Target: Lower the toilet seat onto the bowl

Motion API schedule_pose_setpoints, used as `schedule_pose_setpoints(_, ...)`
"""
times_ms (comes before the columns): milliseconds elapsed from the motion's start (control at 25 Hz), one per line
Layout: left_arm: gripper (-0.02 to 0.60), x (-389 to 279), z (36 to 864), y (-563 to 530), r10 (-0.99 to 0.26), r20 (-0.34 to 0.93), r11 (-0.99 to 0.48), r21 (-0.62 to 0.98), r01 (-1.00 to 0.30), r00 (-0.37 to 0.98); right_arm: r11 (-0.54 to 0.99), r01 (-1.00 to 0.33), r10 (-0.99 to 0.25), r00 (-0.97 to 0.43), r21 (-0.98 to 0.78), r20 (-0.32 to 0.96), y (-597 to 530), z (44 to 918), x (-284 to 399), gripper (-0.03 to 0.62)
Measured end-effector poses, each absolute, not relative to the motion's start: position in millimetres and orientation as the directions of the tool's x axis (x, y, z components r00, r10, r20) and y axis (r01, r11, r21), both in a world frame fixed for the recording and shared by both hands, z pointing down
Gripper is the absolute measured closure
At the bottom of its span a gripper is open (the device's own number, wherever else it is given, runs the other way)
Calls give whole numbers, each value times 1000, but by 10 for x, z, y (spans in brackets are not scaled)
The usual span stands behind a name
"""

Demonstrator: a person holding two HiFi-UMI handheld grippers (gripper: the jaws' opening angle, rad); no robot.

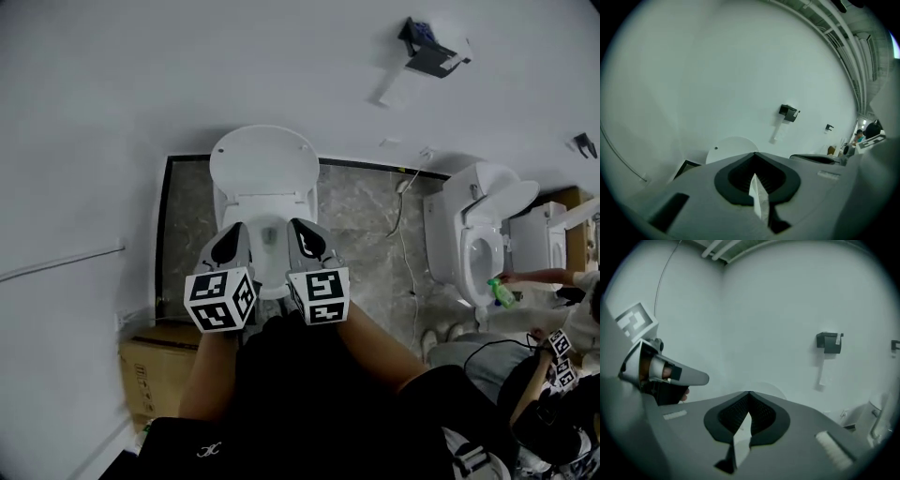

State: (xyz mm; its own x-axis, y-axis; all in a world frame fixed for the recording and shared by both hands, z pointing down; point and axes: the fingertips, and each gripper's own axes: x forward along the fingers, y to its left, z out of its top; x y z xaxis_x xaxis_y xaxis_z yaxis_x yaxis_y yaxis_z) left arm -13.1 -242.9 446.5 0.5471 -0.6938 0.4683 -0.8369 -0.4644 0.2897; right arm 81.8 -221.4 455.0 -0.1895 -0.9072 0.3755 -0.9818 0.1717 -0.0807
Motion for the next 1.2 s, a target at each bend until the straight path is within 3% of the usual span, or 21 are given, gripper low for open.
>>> schedule_pose_setpoints(400, 575, 203, 3607, -2530, -724, 343, -561, 211, -800, 598, 124, -990, -978, -133, -67, 163, -2277, 3447, 1051, 588)
schedule_pose_setpoints(1200, 575, 304, 3255, -2644, -744, 275, -595, 142, -791, 609, 137, -989, -985, -142, -56, 102, -2396, 3184, 1111, 588)
